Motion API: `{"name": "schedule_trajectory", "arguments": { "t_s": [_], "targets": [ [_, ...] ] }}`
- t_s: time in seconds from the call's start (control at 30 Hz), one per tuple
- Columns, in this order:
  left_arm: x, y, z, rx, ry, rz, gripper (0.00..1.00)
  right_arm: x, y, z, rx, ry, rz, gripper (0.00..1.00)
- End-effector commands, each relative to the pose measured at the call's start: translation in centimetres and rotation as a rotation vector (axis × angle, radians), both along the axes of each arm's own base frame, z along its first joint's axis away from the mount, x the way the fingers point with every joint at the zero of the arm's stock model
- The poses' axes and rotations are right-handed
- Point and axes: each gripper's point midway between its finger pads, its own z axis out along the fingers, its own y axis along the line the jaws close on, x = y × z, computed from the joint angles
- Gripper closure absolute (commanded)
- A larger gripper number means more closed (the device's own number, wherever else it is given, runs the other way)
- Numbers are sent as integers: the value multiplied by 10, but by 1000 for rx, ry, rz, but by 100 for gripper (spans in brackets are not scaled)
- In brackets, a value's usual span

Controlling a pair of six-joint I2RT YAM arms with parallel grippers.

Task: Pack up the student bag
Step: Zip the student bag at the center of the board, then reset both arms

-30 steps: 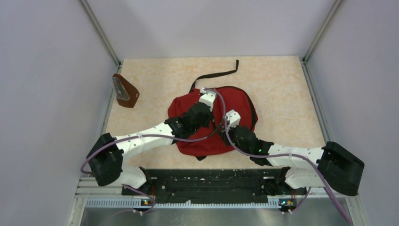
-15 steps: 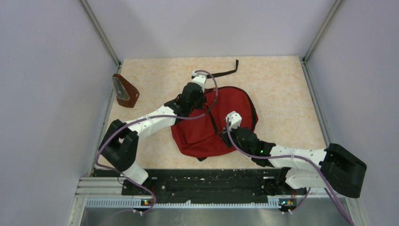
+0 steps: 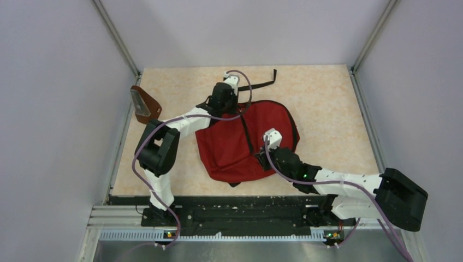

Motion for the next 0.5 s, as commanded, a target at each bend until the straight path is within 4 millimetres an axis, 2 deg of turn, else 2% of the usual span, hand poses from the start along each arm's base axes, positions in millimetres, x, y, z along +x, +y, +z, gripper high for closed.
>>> {"name": "schedule_trajectory", "arguments": {
  "t_s": [0.0, 0.07, 0.1, 0.17, 0.2, 0.23, 0.27, 0.33, 0.43, 0.47],
  "targets": [
    [46, 13, 49, -54, -180, 67, 100, -13, -2, -1, 6, 30, 21, 100],
    [43, 13, 51, -58, -186, 60, 100, -12, -3, 5, 17, 24, 11, 100],
    [40, 15, 52, -60, -189, 59, 86, -12, -3, 8, 21, 23, 7, 91],
    [32, 19, 59, -70, -204, 62, 49, -10, -3, 20, 32, 11, -1, 59],
    [28, 21, 63, -79, -215, 67, 33, -9, -3, 24, 34, 5, -2, 43],
    [24, 24, 68, -87, -221, 75, 24, -8, -4, 30, 34, -4, -5, 32],
    [19, 27, 73, -94, -227, 81, 19, -6, -4, 37, 34, -15, -10, 24],
    [8, 34, 78, -101, -223, 92, 13, -2, -8, 49, 29, -36, -25, 16],
    [-8, 50, 83, -116, -220, 122, 10, 8, -19, 63, 20, -50, -56, 9],
    [-13, 58, 83, -123, -214, 133, 10, 16, -28, 64, 13, -39, -84, 8]
  ]
}}
